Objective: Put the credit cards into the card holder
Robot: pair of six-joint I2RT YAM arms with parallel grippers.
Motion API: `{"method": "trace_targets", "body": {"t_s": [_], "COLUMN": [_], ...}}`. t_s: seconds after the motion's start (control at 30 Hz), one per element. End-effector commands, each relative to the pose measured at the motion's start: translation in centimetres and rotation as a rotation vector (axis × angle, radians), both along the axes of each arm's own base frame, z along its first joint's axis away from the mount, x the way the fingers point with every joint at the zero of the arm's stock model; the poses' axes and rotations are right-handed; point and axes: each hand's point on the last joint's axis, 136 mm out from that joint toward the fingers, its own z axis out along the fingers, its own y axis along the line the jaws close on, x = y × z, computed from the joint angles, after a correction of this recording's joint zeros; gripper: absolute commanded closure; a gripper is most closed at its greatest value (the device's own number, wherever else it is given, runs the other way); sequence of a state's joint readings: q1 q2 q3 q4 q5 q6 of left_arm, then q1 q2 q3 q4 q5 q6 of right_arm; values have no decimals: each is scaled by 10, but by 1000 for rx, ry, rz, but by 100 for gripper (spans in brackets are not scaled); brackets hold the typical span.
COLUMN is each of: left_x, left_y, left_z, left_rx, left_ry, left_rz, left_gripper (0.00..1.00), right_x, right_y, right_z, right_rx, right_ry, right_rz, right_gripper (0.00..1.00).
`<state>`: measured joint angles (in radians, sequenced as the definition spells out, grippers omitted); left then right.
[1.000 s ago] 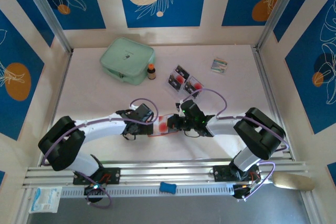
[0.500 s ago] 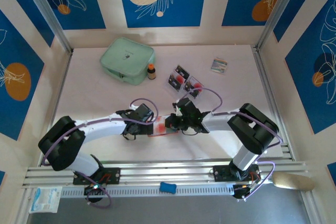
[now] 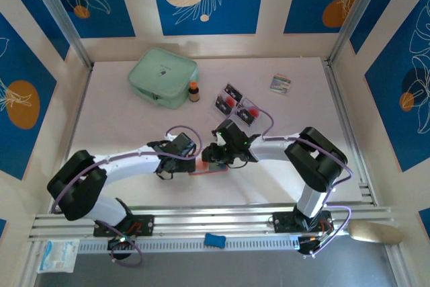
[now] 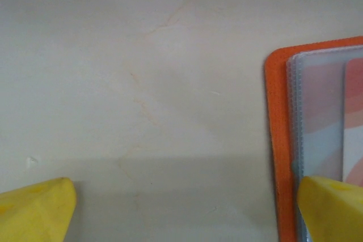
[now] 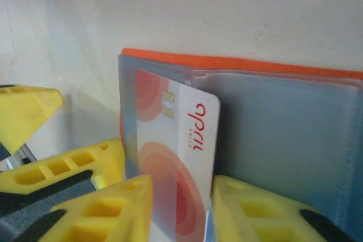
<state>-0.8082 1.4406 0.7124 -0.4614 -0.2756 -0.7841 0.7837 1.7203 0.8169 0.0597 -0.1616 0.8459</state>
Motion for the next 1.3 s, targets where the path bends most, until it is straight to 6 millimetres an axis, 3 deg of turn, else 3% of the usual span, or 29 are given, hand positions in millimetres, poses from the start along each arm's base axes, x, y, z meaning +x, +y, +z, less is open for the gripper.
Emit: {"method": "trace_targets", "body": {"t_s": [0.0,0.17,0.37,0.5,0.8,1.13,1.27], "left_x": [1,2,0,0,7,10,10], "left_y": [12,27,39,39,34,31,31], "left_z": [11,12,0,-6,-11,-15,-13], "left_rx": [26,38,71,80,103,110,106], "left_ry": [-28,-34,-1,12,18,23,19], "left_rz": [20,58,83,79,53,43,45], "left_gripper": [0,0,0,0,0,0,0], "right_x": [-16,-12,-7,-6,0,-11,-13], "right_y": [-19,-26,-20,-13,-1,23,26], "right_z": [4,16,13,9,-1,-8,1], "right_rx": [-97,-152,-186,-201,-215,-228,-216], "right_ry": [21,-21,-33,-37,-25,-6,-10], "right_rz": [55,81,109,127,151,219,222], "right_gripper": [60,61,79,85,88,91,92]}}
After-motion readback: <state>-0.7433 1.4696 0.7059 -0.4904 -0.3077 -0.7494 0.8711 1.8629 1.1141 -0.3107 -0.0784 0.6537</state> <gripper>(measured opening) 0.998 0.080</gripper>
